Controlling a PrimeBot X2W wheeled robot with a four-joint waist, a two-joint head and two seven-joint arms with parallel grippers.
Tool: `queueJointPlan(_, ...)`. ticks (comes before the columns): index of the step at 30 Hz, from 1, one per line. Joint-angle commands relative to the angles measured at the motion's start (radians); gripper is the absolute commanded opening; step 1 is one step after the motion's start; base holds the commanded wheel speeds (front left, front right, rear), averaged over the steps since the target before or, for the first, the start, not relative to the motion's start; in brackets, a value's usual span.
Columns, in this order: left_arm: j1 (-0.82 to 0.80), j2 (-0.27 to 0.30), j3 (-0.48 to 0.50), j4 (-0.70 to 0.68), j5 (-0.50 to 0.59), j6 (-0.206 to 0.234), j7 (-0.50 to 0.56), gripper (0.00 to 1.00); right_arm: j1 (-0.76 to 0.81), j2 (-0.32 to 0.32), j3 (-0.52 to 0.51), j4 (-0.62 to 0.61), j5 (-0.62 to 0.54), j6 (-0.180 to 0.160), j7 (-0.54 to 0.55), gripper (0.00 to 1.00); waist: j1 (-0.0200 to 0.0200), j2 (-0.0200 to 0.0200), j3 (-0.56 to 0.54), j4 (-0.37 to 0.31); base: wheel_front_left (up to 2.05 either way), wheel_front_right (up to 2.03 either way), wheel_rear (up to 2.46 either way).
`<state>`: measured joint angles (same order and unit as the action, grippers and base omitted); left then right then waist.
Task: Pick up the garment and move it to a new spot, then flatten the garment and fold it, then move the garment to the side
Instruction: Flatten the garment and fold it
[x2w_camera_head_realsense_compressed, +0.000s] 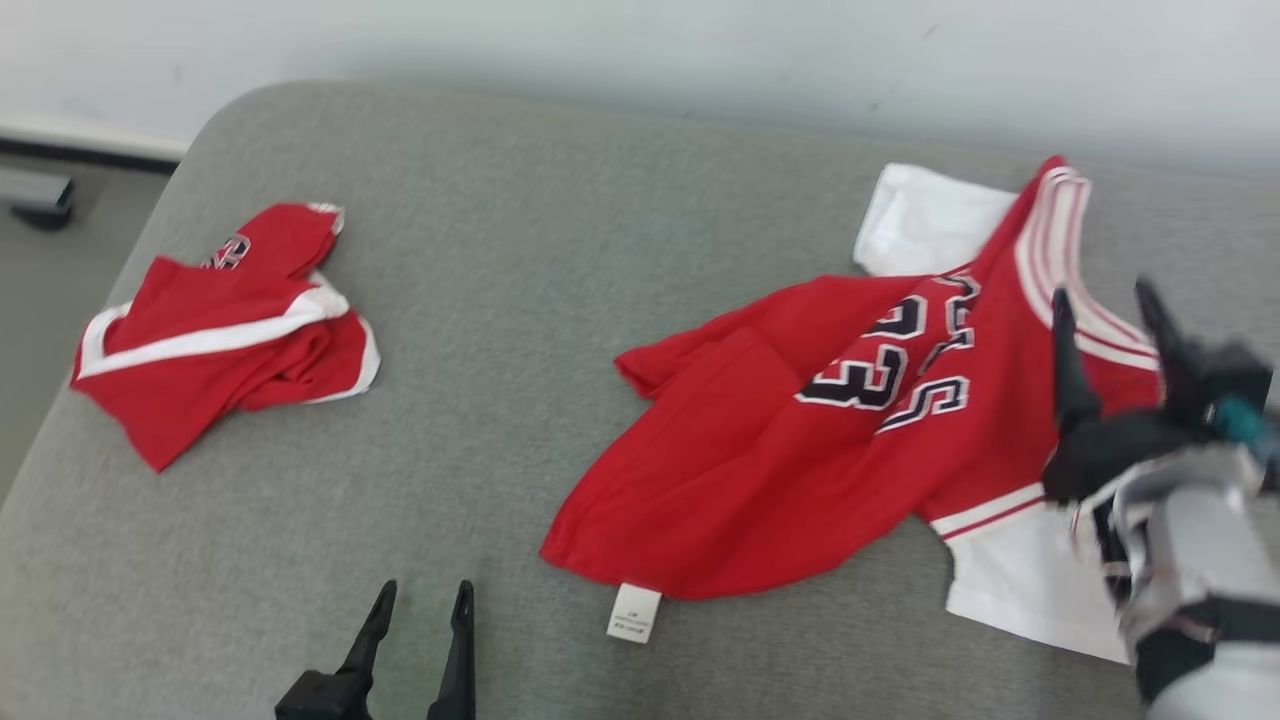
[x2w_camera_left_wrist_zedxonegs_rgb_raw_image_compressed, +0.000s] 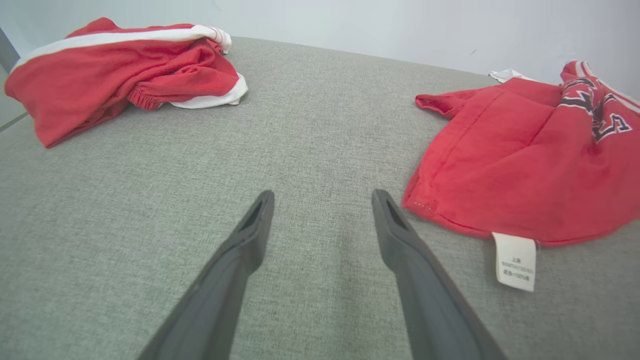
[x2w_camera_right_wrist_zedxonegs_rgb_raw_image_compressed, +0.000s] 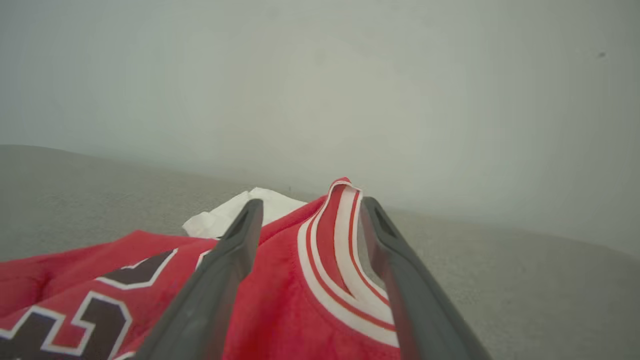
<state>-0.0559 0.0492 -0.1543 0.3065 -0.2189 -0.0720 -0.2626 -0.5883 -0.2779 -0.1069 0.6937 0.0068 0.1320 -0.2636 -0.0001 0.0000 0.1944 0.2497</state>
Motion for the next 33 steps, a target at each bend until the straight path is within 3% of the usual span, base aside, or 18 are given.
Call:
queueJointPlan(1, 0.018, 0.002, 0.008, 0.004, 0.010, -0.005, -0.003, 1.00, 0.033, 0.013, -0.007, -0.020, -0.002, -0.003, -0.001, 1.00, 0.0001, 0.0000, -0.090, -0.088, 0.00, 0.00, 0.00)
queueJointPlan(9, 0.077, 0.002, 0.065, 0.014, 0.035, -0.014, -0.003, 1.00, 0.330, 0.134, -0.074, -0.174, 0.011, -0.003, -0.001, 1.00, 0.0001, 0.0000, -0.186, -0.160, 0.00, 0.00, 0.00)
queueJointPlan(16, 0.112, 0.002, 0.114, 0.015, 0.053, -0.023, -0.003, 1.00, 0.487, 0.191, -0.066, -0.252, 0.013, -0.003, -0.001, 1.00, 0.0001, 0.0000, -0.220, -0.205, 0.00, 0.00, 0.00)
queueJointPlan(33, 0.144, 0.002, 0.169, 0.000, 0.053, -0.020, -0.003, 1.00, 0.574, 0.227, -0.022, -0.301, 0.037, -0.003, -0.001, 1.00, 0.0001, 0.0000, -0.265, -0.266, 0.00, 0.00, 0.00)
